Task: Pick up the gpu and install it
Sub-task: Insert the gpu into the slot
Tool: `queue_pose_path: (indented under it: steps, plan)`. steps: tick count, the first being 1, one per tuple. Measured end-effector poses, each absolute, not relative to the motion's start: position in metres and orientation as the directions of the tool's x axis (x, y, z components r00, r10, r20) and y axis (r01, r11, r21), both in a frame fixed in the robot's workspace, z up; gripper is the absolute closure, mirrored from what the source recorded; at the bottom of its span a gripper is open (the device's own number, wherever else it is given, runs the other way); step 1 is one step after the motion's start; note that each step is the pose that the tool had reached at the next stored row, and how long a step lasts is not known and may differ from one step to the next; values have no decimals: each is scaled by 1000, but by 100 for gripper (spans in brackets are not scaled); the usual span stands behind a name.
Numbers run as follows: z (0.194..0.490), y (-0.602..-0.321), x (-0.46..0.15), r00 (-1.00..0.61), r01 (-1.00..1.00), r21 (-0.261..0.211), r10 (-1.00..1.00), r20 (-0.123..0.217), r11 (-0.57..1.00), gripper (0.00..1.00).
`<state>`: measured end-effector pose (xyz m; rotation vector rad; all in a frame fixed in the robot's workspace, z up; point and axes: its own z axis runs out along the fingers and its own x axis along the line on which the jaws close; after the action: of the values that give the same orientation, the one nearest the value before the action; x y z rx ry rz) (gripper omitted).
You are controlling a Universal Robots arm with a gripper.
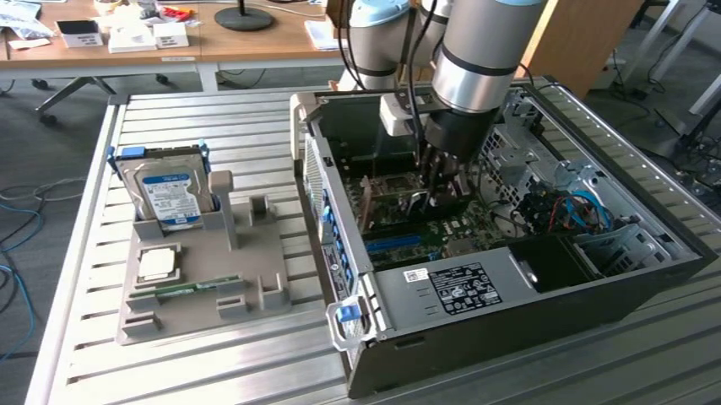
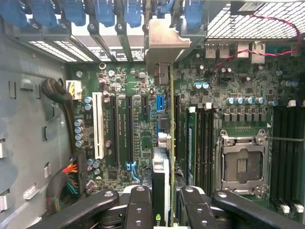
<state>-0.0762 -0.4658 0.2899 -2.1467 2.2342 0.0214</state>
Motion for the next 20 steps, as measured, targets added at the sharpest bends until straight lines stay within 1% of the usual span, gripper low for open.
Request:
queue_pose_path:
  steps: [13,20]
  plan:
    - [276,-466,-80,-34,-999,-20,-999,-41,35,73]
    - [276,-466,-80,-34,-999,-20,-999,-41,35,73]
